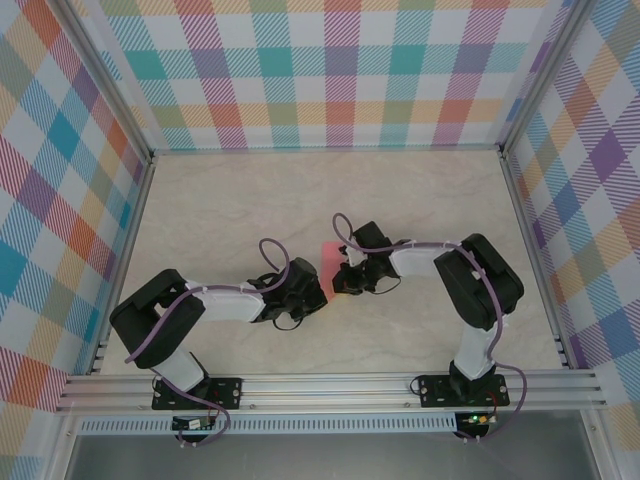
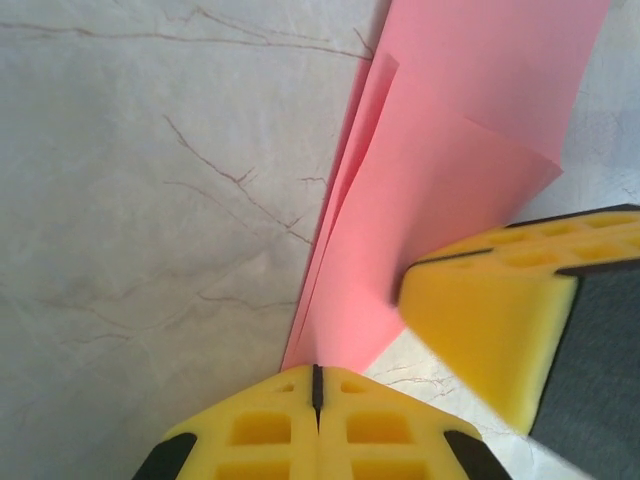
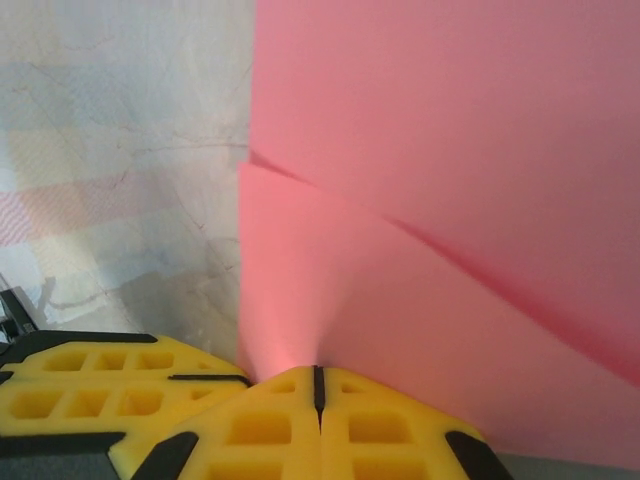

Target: Fold a paper plane with a square sheet of paper (pick it up from the middle)

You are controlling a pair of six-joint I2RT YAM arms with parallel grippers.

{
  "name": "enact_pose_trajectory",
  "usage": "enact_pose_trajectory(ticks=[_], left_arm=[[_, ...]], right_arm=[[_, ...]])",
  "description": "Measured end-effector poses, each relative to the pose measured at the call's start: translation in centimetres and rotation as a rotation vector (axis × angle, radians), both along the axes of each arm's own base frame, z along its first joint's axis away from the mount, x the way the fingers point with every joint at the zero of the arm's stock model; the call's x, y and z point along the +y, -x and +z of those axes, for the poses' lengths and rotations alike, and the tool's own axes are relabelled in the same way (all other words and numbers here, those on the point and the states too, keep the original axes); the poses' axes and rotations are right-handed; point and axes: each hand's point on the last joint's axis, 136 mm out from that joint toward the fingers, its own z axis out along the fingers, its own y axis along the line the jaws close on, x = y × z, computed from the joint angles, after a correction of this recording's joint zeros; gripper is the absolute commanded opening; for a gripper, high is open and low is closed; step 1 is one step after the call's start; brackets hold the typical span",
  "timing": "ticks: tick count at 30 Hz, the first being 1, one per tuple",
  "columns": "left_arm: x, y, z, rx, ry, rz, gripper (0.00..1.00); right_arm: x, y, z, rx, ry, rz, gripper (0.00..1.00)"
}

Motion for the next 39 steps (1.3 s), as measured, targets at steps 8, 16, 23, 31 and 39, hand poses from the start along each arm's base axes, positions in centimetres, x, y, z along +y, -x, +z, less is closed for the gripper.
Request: enact_pose_trajectory(ticks=[8, 16, 23, 31, 39], left_arm=[[0.1, 0.0, 0.0, 0.011, -0.008, 0.007, 0.0], [1.6, -0.3, 0.1, 0.016, -0.084, -0.006, 0.0], [2.8, -0.6, 0.0, 0.008, -0.138, -0.047, 0.0], [2.8, -0.6, 0.0, 0.001, -0.145, -0.061, 0.0], [2.8, -0.6, 0.0, 0.002, -0.145, -0.061, 0.0]], right_arm=[[-4.5, -4.5, 0.2, -0.06, 0.023, -0.159, 0.0], [-6.9, -7.1, 3.2, -0.169, 0.05, -0.271, 0.0], [-1.6, -3.4, 5.2, -0.153, -0.023, -0.159, 0.0], [2.7, 0.1, 1.8, -0.019, -0.004, -0.066, 0.0], [2.1, 0.0, 0.3, 0.004, 0.034, -0.072, 0.0]])
